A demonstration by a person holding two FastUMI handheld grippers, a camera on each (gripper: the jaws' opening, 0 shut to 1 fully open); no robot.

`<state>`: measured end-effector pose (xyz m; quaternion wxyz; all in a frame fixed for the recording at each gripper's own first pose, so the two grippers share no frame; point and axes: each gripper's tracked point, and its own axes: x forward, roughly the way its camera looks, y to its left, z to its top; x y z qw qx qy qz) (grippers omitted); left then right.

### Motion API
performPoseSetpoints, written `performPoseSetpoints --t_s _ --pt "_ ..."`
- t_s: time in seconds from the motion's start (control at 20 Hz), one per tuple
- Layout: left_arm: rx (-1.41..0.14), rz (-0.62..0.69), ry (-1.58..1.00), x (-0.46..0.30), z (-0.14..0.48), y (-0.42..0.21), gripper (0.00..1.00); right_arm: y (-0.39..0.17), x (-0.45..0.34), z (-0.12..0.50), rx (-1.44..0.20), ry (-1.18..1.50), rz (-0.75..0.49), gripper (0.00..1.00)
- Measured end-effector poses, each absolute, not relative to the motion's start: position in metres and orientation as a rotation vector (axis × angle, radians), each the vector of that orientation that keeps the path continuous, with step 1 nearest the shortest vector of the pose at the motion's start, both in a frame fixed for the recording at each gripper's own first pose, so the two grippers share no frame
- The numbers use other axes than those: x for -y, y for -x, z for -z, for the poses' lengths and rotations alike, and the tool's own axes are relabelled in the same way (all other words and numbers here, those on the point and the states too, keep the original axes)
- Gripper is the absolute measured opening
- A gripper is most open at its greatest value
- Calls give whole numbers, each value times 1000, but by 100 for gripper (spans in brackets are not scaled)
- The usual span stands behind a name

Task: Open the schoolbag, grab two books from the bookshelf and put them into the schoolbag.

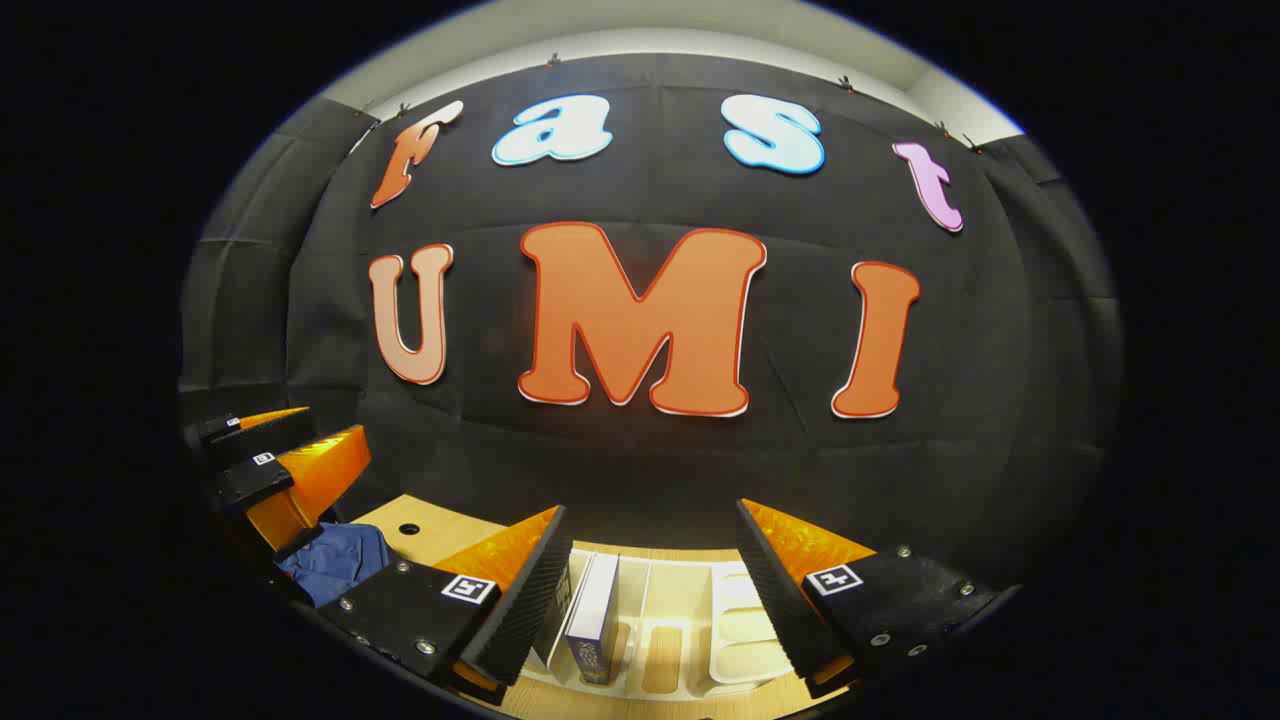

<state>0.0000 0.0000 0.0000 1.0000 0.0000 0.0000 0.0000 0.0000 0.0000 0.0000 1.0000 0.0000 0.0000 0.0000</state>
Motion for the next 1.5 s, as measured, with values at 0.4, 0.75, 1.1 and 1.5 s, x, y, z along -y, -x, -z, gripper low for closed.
performPoseSetpoints --t_s 0.4,0.75,1.1,1.5 --pt "-11 47 37 13 3 18 94 16 -7 12 -13 -32 -1 97" --pt "14 53 46 14 -6 30 94 26 -18 11 -5 -51 -32 97" --pt "-5 45 60 13 2 33 94 29 -23 10 3 -57 -35 97" --pt "-16 13 48 2 8 37 95 35 -27 16 -8 -55 -41 97"
